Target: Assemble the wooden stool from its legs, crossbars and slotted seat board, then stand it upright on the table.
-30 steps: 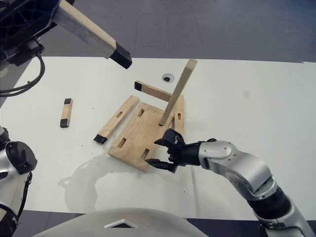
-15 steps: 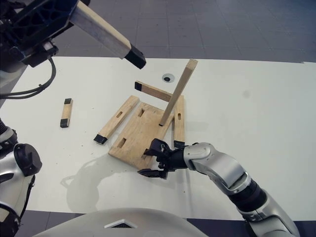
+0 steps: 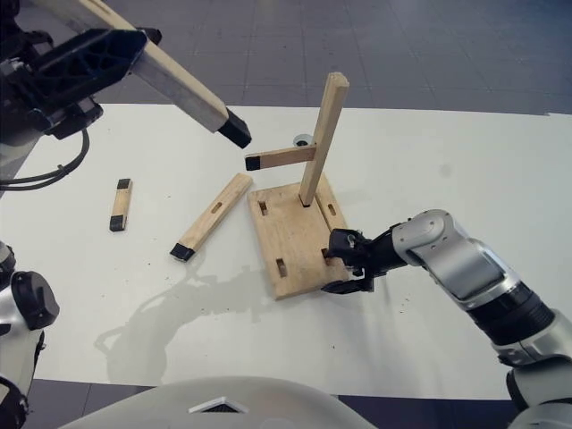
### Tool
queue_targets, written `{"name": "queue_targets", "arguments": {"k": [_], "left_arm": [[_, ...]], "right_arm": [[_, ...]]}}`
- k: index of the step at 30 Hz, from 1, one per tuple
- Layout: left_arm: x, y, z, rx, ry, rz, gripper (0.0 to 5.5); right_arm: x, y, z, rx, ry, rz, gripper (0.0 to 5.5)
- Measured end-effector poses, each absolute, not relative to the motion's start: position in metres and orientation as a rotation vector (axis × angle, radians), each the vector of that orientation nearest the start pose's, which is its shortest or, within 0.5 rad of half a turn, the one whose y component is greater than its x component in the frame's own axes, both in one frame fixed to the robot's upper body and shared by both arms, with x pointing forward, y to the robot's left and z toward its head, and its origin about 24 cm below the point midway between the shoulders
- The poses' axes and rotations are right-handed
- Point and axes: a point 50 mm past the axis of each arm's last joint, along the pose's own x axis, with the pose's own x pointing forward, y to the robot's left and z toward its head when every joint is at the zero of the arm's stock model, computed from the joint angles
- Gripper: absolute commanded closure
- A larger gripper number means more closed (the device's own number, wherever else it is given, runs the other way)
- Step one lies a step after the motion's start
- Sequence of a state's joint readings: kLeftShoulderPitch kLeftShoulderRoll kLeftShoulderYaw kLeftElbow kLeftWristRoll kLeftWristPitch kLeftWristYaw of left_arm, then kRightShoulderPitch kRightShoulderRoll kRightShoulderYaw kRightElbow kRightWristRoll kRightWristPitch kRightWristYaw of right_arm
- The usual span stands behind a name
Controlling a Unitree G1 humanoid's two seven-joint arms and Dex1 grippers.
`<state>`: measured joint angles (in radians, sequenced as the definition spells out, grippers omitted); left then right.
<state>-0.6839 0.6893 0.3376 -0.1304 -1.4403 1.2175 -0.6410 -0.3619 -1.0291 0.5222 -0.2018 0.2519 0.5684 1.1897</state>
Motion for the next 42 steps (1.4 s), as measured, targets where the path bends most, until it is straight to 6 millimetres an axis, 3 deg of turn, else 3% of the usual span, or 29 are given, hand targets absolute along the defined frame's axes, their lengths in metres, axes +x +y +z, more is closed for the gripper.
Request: {"name": "queue_targets", "arguments": {"k": [10,18,21,23,25,28,31,35,42], "left_arm": [[0.26,0.177,0.207,-0.411,0.322,-1.3,3.44],[0.264,0.176,0.197,-0.416,0.286,-1.29,3.44],[0.271,0.173,0.18,-0.389,0.259,-1.251,3.44],[0.273,0.172,0.173,-0.381,0.261,-1.248,3.44],[0.274,0.17,0.17,-0.371,0.254,-1.245,3.44],[0.274,0.168,0.169,-0.369,0.256,-1.251,3.44],[0.274,0.166,0.168,-0.371,0.254,-1.253,3.44],[0.273,0.164,0.171,-0.361,0.241,-1.266,3.44],[0.272,0.163,0.174,-0.35,0.231,-1.273,3.44]], "right_arm": [[0.243,-0.216,0.101,-0.6,0.893,1.439,1.61],[0.282,-0.222,0.156,-0.61,0.746,1.434,1.61],[0.301,-0.214,0.162,-0.589,0.593,1.226,1.61],[0.312,-0.206,0.158,-0.588,0.495,1.006,1.61],[0.305,-0.19,0.138,-0.535,0.466,0.899,1.61],[0.28,-0.161,0.092,-0.422,0.528,0.883,1.61],[0.278,-0.145,0.078,-0.372,0.517,0.83,1.61],[0.287,-0.153,0.068,-0.35,0.521,0.737,1.61],[0.288,-0.169,0.076,-0.356,0.527,0.719,1.61]]}}
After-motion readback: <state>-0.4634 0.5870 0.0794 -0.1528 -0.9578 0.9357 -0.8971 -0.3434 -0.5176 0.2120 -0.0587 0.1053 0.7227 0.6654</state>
